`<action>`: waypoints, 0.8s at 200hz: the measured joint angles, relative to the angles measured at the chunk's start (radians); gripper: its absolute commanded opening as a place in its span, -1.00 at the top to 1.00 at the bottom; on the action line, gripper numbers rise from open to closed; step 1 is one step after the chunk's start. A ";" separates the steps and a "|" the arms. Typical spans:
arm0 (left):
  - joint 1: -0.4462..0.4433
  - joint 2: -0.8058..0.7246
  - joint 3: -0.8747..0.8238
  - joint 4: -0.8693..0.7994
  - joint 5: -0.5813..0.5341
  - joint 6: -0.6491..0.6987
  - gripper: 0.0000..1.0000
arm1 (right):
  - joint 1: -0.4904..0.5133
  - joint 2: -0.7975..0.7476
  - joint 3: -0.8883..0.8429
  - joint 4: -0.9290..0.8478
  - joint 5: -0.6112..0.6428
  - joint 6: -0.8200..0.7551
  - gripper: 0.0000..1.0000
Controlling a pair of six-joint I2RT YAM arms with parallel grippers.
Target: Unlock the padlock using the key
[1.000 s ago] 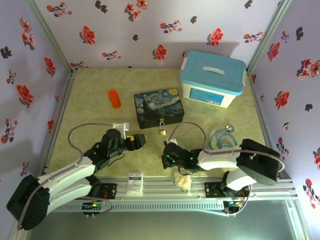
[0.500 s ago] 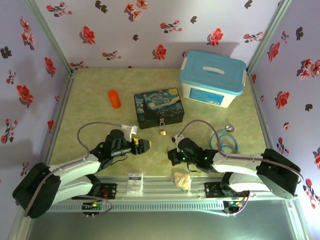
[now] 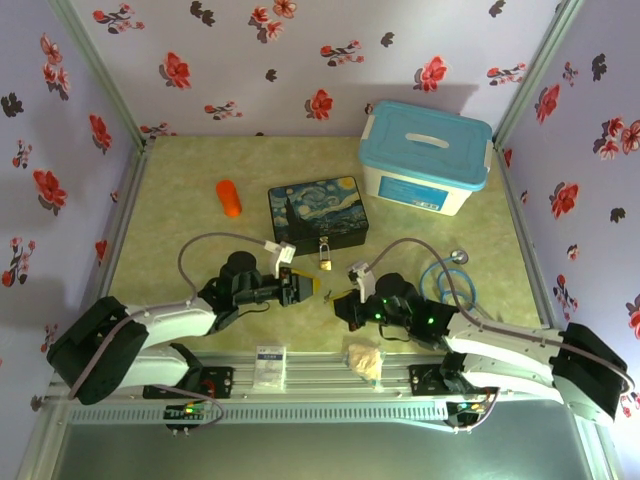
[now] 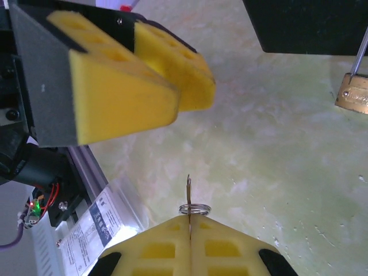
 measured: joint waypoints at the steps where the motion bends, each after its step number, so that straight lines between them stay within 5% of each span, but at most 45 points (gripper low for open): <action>1: -0.001 0.000 0.000 0.000 0.001 0.000 0.22 | -0.001 -0.002 0.000 0.000 -0.001 0.000 1.00; 160: -0.095 0.012 0.015 0.017 0.037 0.082 0.47 | -0.006 0.013 0.004 -0.016 -0.087 -0.006 1.00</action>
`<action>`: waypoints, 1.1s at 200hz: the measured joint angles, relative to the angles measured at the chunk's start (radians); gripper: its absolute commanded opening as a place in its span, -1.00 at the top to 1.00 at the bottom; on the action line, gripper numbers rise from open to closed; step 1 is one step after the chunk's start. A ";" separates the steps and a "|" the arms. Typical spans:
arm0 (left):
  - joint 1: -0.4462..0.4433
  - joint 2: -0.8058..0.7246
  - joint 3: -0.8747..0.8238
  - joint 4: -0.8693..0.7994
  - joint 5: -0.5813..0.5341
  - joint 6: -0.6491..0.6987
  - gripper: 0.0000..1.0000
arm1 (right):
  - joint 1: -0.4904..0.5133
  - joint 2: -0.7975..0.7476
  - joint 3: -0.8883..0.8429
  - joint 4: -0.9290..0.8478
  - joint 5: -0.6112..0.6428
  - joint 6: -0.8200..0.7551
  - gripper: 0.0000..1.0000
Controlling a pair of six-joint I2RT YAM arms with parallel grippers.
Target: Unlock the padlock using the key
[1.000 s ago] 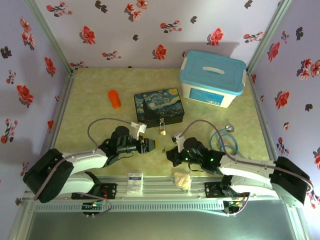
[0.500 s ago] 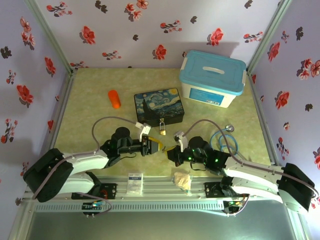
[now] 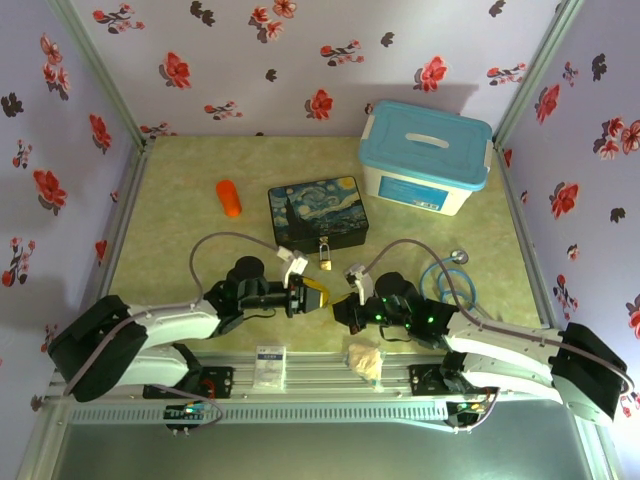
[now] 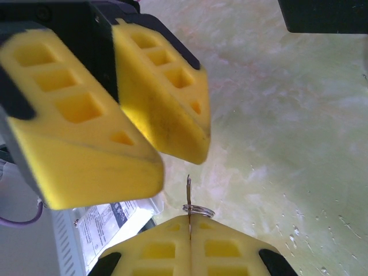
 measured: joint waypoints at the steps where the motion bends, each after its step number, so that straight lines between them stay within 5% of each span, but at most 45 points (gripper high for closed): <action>1: 0.000 0.002 0.000 0.001 0.000 0.000 0.47 | 0.000 0.000 0.000 0.000 0.000 0.000 1.00; 66: 0.000 0.047 0.000 0.059 0.010 0.000 0.47 | -0.001 0.012 0.000 0.034 -0.013 0.005 1.00; 139: 0.000 0.076 0.000 0.112 0.018 -0.008 1.00 | -0.051 0.017 -0.020 0.097 -0.063 0.052 1.00; 166: -0.001 0.076 0.000 0.118 0.015 -0.009 1.00 | -0.058 0.000 -0.020 0.092 -0.053 0.053 0.00; 185: -0.001 0.053 0.000 0.127 -0.011 -0.012 1.00 | -0.082 -0.045 -0.036 0.088 -0.028 0.055 -0.49; 196: -0.001 0.025 0.000 0.125 -0.042 -0.013 1.00 | -0.100 -0.082 -0.049 0.113 -0.016 0.066 -0.68; 220: -0.001 -0.059 0.009 0.115 -0.130 -0.019 1.00 | -0.156 -0.118 -0.060 0.216 -0.011 0.079 -0.74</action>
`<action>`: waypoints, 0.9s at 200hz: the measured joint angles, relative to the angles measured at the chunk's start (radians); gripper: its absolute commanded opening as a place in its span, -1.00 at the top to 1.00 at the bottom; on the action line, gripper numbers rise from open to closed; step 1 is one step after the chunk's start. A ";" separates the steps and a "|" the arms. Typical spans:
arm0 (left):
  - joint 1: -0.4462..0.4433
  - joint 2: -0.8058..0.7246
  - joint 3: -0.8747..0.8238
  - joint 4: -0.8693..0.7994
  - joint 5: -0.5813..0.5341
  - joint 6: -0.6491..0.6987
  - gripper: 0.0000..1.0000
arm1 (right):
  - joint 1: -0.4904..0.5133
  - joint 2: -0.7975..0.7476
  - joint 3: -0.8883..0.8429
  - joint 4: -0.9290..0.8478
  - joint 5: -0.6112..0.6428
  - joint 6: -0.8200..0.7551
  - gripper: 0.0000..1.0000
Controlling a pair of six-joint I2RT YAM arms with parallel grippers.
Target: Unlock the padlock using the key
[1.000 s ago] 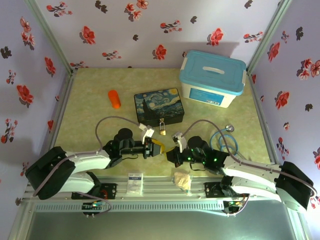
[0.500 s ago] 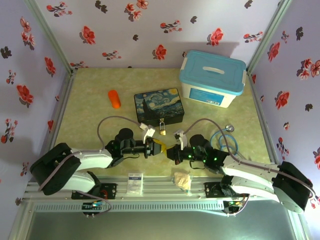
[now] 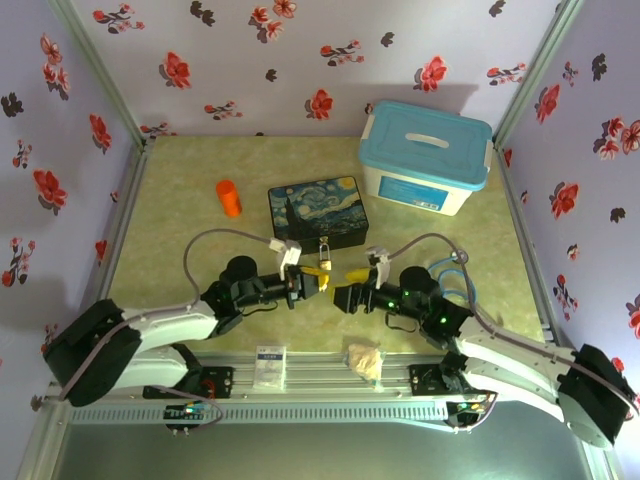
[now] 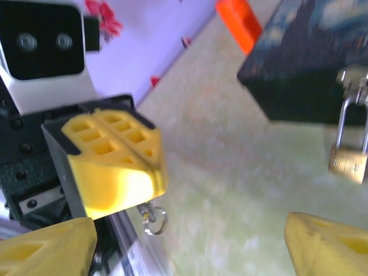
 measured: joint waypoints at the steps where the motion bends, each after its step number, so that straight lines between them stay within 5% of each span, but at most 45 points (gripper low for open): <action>1: 0.000 -0.002 0.001 0.000 -0.002 0.000 1.00 | -0.002 0.000 0.000 0.004 0.000 0.000 -0.74; 93: 0.000 -0.105 0.098 0.031 -0.170 -0.072 1.00 | -0.060 0.132 0.047 0.386 -0.155 0.074 -0.64; 180: 0.001 -0.154 0.098 0.031 -0.201 -0.094 1.00 | -0.060 0.304 0.156 0.558 -0.274 0.122 0.04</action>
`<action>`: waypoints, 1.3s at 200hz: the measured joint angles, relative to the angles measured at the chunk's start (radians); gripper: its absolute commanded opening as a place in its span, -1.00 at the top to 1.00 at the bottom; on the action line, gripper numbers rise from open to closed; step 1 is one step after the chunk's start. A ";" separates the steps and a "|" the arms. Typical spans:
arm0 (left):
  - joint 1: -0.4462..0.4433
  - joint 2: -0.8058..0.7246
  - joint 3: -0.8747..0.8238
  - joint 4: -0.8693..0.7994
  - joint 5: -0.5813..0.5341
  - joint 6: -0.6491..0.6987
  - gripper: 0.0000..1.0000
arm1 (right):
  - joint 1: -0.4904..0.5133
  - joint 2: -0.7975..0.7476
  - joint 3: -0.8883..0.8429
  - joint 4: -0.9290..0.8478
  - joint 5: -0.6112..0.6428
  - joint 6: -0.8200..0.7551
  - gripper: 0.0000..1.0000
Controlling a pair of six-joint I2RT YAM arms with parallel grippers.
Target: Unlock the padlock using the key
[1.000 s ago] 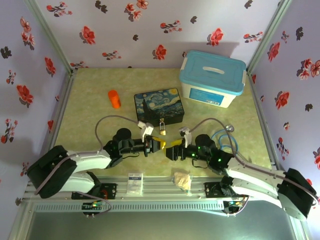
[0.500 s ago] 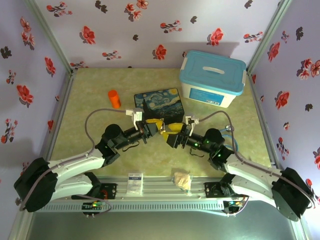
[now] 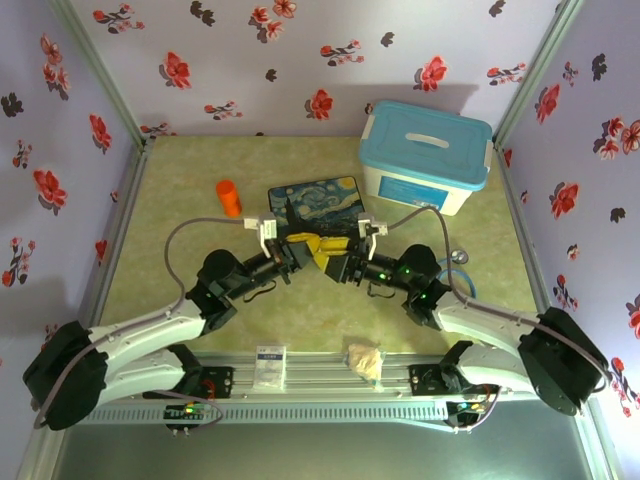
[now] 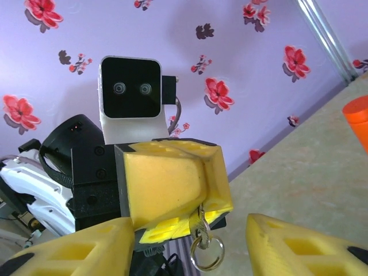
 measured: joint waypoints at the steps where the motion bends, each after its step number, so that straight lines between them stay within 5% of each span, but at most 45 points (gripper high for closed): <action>1: 0.000 -0.001 0.000 0.000 0.000 0.000 1.00 | 0.000 0.001 0.000 0.001 0.000 0.000 0.05; 75: 0.000 -0.033 0.000 -0.032 -0.034 0.000 1.00 | 0.000 0.070 0.008 0.100 -0.037 0.021 0.11; 147: -0.001 -0.073 0.000 -0.016 -0.047 0.000 1.00 | 0.000 0.116 0.008 0.129 -0.025 0.029 0.36; 260: -0.001 -0.061 0.000 0.003 -0.048 0.000 1.00 | 0.000 0.176 0.006 0.252 -0.021 0.081 0.14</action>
